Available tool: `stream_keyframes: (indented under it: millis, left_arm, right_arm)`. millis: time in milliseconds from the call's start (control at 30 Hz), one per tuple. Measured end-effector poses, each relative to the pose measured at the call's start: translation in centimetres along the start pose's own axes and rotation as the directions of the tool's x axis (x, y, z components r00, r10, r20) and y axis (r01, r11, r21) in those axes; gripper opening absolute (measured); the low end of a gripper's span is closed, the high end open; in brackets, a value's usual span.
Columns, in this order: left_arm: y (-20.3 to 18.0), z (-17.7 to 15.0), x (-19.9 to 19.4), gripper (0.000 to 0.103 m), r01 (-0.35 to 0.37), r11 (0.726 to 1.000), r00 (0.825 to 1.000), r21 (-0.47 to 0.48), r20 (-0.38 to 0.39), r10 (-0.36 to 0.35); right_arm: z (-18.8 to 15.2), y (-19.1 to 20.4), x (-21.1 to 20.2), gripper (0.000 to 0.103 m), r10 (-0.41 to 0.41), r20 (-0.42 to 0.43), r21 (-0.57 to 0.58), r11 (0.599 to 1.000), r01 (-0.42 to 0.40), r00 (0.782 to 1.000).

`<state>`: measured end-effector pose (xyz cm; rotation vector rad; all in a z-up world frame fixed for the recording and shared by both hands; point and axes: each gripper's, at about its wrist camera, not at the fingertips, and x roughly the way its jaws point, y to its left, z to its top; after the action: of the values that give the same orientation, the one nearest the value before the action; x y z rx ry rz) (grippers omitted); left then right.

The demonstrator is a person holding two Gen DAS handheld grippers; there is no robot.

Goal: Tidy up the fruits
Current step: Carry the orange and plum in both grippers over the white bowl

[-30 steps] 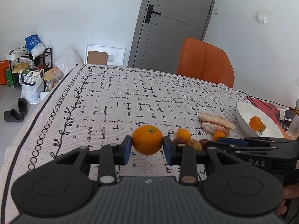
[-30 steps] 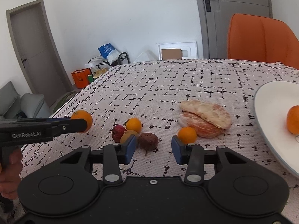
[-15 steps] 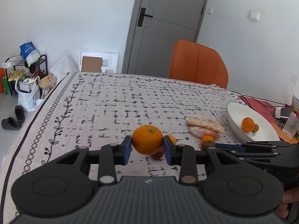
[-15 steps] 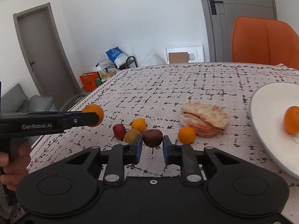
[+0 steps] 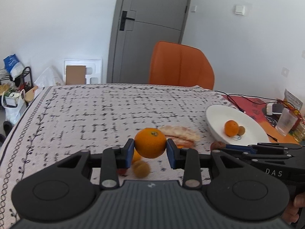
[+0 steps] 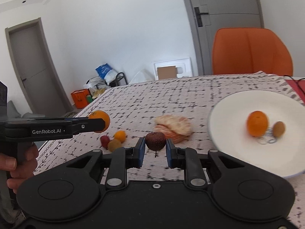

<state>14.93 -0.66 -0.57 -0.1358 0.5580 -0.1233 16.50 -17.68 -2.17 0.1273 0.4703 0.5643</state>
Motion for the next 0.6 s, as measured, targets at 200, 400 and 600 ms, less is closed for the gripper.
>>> stream_keyframes:
  millis: [200, 400, 600]
  left_arm:
    - [-2.2, 0.3, 1.0, 0.035, 0.033, 0.999, 0.999, 0.03, -0.005, -0.033]
    - [-4.2, 0.5, 1.9, 0.035, 0.067, 0.996, 0.998, 0.056, -0.015, -0.067]
    - [-6.3, 0.6, 2.8, 0.035, 0.1, 0.99, 0.995, 0.1, -0.025, -0.098]
  right_arm:
    - [-0.2, -2.1, -1.5, 0.021, -0.044, 0.03, 0.03, 0.999, 0.043, 0.999]
    - [-0.5, -4.0, -2.7, 0.021, -0.09, 0.046, 0.065, 0.994, 0.087, 0.995]
    - [-1.0, -5.7, -4.0, 0.021, -0.128, 0.065, 0.091, 0.988, 0.121, 0.99]
